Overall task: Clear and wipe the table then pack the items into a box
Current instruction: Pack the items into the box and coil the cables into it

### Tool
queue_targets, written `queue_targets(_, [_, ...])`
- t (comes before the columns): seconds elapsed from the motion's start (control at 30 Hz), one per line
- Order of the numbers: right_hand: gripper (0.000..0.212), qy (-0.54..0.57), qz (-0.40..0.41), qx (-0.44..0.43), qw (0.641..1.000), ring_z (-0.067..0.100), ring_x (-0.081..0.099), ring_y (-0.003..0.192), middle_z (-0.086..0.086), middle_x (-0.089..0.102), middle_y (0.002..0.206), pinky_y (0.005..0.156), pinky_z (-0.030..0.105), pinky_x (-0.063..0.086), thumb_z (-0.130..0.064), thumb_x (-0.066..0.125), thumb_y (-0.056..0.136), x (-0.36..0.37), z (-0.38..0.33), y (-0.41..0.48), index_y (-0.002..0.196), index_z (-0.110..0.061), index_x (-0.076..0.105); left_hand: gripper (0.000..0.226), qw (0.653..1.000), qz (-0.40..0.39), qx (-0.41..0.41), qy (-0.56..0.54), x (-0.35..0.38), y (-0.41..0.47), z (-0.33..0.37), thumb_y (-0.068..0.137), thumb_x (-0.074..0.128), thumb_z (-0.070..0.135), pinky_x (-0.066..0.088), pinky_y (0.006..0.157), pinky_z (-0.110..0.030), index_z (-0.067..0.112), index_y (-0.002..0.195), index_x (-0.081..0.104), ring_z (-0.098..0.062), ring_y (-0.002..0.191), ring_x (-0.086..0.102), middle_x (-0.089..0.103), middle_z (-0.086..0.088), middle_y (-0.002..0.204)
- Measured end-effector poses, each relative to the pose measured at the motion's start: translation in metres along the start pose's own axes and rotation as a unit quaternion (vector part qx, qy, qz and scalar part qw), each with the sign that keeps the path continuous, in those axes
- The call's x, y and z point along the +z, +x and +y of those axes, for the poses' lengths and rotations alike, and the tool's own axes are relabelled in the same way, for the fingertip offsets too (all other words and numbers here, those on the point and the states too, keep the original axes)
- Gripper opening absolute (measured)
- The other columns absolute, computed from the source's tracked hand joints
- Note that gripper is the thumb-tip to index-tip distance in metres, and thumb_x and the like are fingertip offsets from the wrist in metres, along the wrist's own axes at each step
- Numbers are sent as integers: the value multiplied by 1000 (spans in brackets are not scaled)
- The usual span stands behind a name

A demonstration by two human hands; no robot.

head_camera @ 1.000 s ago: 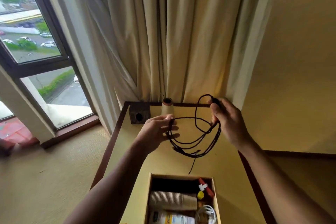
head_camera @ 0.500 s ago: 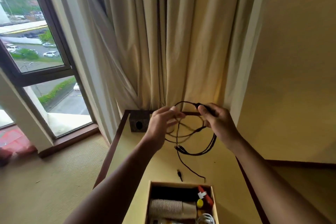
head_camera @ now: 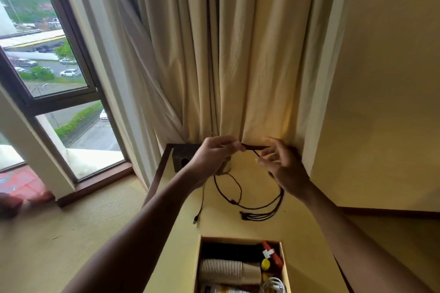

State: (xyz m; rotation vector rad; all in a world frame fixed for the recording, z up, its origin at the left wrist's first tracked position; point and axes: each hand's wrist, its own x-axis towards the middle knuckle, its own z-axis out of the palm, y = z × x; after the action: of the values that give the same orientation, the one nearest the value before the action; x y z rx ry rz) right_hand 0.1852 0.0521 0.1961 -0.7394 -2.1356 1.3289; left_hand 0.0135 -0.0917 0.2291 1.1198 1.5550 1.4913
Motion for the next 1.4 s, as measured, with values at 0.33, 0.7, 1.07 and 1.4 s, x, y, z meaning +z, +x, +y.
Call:
queue_targets(0.33, [20, -225, 196, -75, 952, 7, 62, 87, -7, 63, 90, 72, 24, 49, -18, 47, 103, -14, 33, 7, 103, -33, 60, 17, 971, 17, 1, 240, -39, -9, -26, 100, 63, 14, 51, 57, -38, 15, 89, 77, -14, 54, 54, 58, 8, 60])
queue_targets(0.7, [19, -239, 187, -106, 947, 1, 59, 74, -9, 61, 86, 66, 17, 47, -17, 49, 103, 5, 31, 1, 108, -14, 67, 15, 950, 5, 55, 307, -28, -7, -22, 100, 64, 15, 51, 53, -30, 8, 90, 73, -3, 51, 54, 59, 1, 64])
queue_targets(1.07, [22, -311, 131, -231, 913, 12, 54, 91, -7, 58, 93, 81, 30, 47, -18, 42, 103, 25, 16, -12, 100, -17, 64, 15, 963, -3, 86, 254, -3, -16, -13, 103, 58, 16, 52, 52, -34, 10, 96, 70, -13, 57, 55, 58, -1, 72])
queue_targets(1.4, [26, -272, 58, -284, 918, 0, 51, 98, -11, 56, 106, 89, 15, 41, -28, 46, 106, 20, -2, -18, 129, -19, 57, 20, 968, -10, 102, 229, 10, -18, 0, 105, 55, 15, 47, 49, -34, 10, 98, 73, -4, 53, 46, 49, 13, 63])
